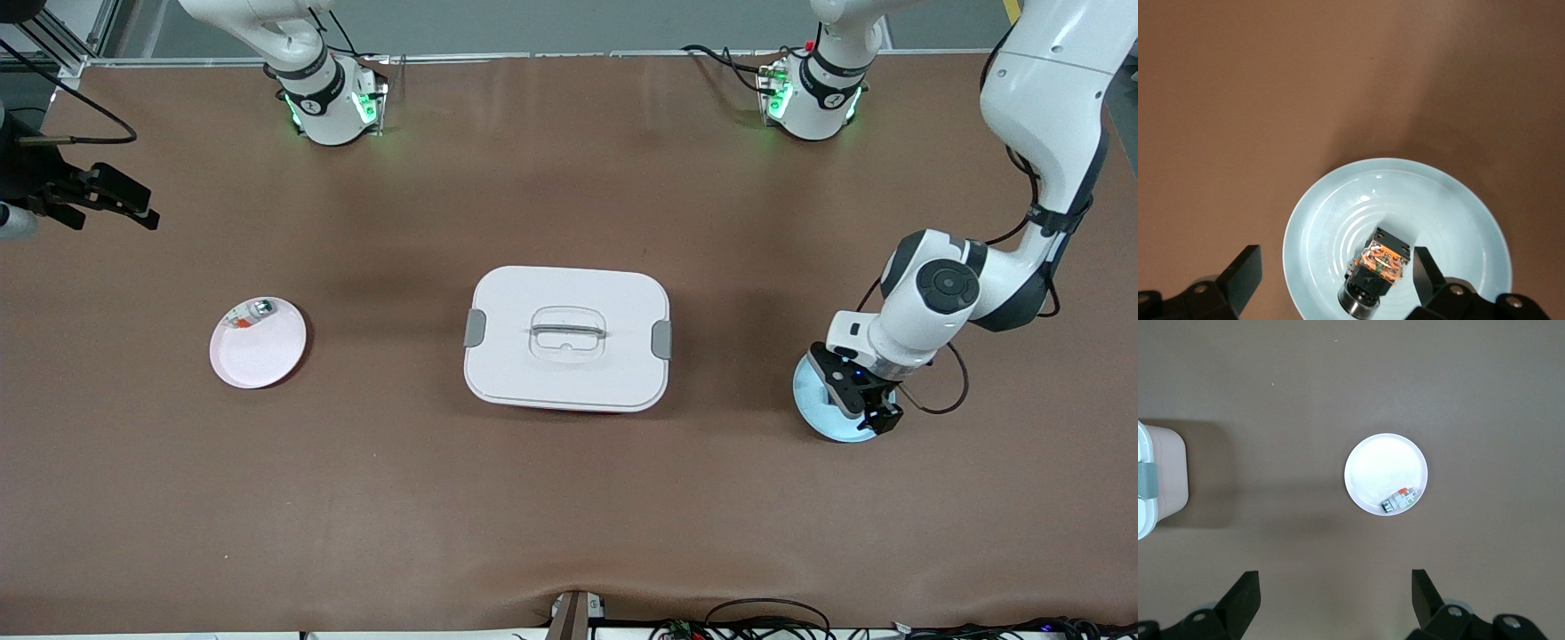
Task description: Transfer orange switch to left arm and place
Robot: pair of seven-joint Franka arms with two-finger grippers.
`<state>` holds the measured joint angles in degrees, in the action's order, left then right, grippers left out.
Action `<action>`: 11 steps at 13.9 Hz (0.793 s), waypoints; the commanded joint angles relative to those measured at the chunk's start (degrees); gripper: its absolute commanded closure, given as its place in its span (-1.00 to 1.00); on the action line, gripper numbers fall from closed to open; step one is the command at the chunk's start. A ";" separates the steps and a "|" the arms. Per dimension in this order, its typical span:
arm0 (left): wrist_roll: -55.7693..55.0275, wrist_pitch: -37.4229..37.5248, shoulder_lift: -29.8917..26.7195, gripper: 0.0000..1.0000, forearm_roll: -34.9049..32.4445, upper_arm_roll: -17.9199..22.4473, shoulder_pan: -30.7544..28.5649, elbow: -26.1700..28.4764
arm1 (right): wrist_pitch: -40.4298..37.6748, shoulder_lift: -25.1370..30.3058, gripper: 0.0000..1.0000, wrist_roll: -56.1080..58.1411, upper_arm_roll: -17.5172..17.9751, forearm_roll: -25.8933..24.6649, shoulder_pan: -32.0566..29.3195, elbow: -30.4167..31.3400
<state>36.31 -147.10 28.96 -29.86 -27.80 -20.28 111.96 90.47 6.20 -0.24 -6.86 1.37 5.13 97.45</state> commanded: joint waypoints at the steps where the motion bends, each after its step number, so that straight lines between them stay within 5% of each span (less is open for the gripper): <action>1: -11.82 7.33 -6.35 -1.00 4.54 -2.60 -0.37 0.54 | -1.08 -0.48 -1.00 0.07 0.44 -0.75 -1.08 -1.38; 7: -43.74 31.24 -8.83 -1.00 7.63 -9.55 -0.20 -11.04 | -1.00 -0.48 -1.00 0.07 0.44 -0.75 -1.09 -1.38; 11: -50.79 40.11 -9.70 -1.00 12.44 -9.91 -0.37 -18.07 | -1.00 -0.48 -1.00 0.07 0.44 -0.75 -1.09 -1.47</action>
<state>-11.88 -111.74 19.53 -20.23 -37.45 -20.26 97.93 90.39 6.11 -0.24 -7.15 1.35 5.09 97.21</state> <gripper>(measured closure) 0.000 0.000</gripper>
